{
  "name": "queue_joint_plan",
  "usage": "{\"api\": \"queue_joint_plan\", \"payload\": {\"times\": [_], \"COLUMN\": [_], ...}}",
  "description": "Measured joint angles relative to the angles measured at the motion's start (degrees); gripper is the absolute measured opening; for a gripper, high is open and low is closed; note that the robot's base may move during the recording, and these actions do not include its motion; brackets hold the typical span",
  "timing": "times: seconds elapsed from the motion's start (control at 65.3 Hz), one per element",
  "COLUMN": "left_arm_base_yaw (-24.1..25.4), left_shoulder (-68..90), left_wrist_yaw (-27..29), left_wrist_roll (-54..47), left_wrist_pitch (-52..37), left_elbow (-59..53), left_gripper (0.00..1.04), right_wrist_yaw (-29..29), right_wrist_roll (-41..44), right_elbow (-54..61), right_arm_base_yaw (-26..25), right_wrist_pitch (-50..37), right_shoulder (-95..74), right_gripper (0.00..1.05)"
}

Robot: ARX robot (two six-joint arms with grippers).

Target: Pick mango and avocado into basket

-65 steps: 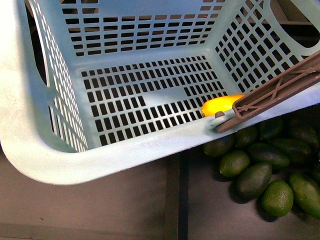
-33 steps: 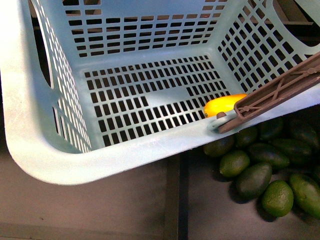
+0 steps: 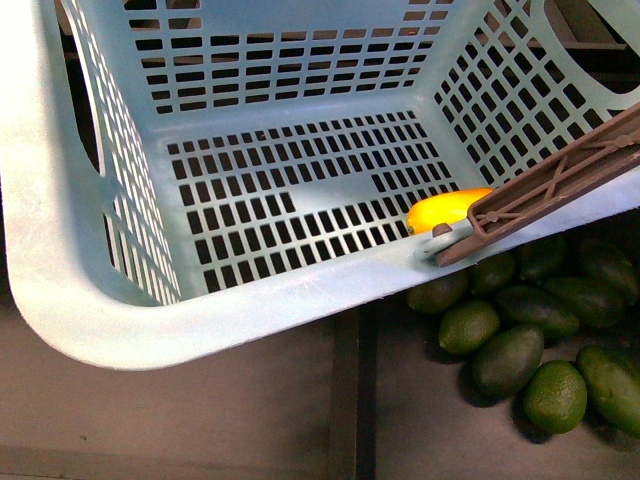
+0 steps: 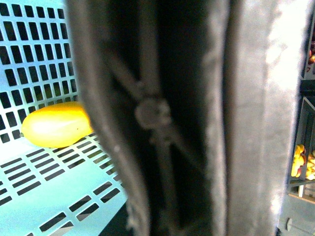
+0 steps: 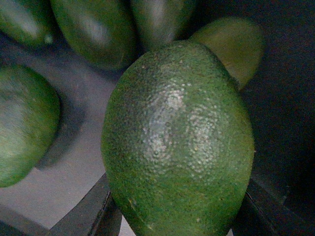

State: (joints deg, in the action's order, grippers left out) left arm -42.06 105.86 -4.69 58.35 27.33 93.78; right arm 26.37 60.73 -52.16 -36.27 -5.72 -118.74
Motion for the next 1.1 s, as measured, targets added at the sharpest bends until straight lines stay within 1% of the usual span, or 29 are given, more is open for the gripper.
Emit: {"api": "queue_joint_plan", "payload": {"times": [0.138,0.199,0.276,0.383,0.49,0.628,0.705,0.735,0.827,0.919,0.996,1.073,1.088,1.103], "left_arm_base_yaw": [0.0,0.0,0.0,0.0,0.0,0.0,0.0,0.0,0.0,0.0,0.0,0.0,0.0,0.0], "left_shoulder": [0.0,0.0,0.0,0.0,0.0,0.0,0.0,0.0,0.0,0.0,0.0,0.0,0.0,0.0], "left_wrist_yaw": [-0.02,0.0,0.0,-0.02,0.0,-0.02,0.0,0.0,0.0,0.0,-0.02,-0.02,0.0,0.0], "left_wrist_roll": [0.0,0.0,0.0,0.0,-0.02,0.0,0.0,0.0,0.0,0.0,0.0,0.0,0.0,0.0], "left_wrist_pitch": [0.0,0.0,0.0,0.0,0.0,0.0,0.0,0.0,0.0,0.0,0.0,0.0,0.0,0.0], "left_elbow": [0.0,0.0,0.0,0.0,0.0,0.0,0.0,0.0,0.0,0.0,0.0,0.0,0.0,0.0], "left_gripper": [0.14,0.14,0.14,0.14,0.14,0.14,0.14,0.14,0.14,0.14,0.14,0.14,0.14,0.14], "right_wrist_yaw": [7.45,11.56,15.3,18.97,19.5,15.8,11.23,10.38,4.81,1.53,-1.86,-4.68,-4.94,-5.42], "right_wrist_roll": [-5.38,-8.98,-12.98,-19.15,-24.85,-32.52,-38.16,-39.08,-44.19,-47.52,-50.6,-51.52,-51.49,-51.63], "right_elbow": [2.47,3.61,4.52,5.95,7.8,10.21,11.45,11.72,12.63,12.72,12.72,12.68,12.68,12.68], "right_arm_base_yaw": [-1.99,-2.21,-1.86,0.24,4.35,11.96,17.59,18.95,24.85,28.85,33.53,36.5,36.72,37.11], "right_wrist_pitch": [2.43,3.19,3.08,1.95,-0.31,-5.33,-9.92,-10.84,-14.16,-15.89,-17.14,-16.61,-16.46,-16.15], "right_shoulder": [10.99,17.16,23.15,31.26,37.83,42.4,42.73,42.71,42.07,41.27,39.93,39.17,39.12,39.06], "right_gripper": [0.48,0.48,0.48,0.48,0.48,0.48,0.48,0.48,0.48,0.48,0.48,0.48,0.49,0.53]}}
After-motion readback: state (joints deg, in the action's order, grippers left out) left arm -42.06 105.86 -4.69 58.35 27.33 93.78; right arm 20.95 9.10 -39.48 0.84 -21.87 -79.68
